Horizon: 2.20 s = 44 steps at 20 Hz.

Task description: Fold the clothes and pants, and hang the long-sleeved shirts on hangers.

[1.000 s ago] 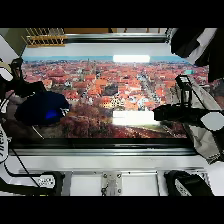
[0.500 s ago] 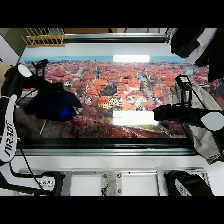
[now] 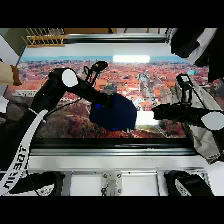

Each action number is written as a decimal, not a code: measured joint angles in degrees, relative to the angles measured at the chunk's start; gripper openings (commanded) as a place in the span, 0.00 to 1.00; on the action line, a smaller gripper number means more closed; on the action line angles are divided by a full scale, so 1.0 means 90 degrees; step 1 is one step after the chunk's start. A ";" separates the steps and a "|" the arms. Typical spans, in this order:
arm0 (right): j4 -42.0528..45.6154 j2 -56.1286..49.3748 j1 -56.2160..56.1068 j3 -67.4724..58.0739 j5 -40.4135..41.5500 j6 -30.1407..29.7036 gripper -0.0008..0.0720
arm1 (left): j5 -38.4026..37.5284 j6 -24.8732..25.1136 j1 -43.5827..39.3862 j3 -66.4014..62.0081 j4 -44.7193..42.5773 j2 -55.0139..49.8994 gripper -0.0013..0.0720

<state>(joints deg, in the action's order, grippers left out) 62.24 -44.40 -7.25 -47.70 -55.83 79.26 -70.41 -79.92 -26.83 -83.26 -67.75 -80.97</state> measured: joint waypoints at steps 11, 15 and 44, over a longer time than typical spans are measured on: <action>-0.0061 0.0000 0.0000 0.0000 0.0039 0.0000 0.02 | 0.1095 -0.1627 0.1445 0.2370 0.0928 -0.0335 0.96; -0.0063 0.0000 0.0000 0.0000 0.0039 0.0024 0.02 | 0.1275 -0.1394 0.1440 0.2730 0.1834 -0.0891 0.95; -0.1234 -0.5865 -0.0168 -0.2467 0.0464 -0.0253 0.01 | 0.1503 -0.0996 0.3118 0.2841 0.1642 0.0534 0.04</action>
<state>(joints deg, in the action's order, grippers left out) 51.13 -97.19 -8.75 -69.91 -51.66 76.99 -56.88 -88.88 1.23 -57.69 -52.97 -76.16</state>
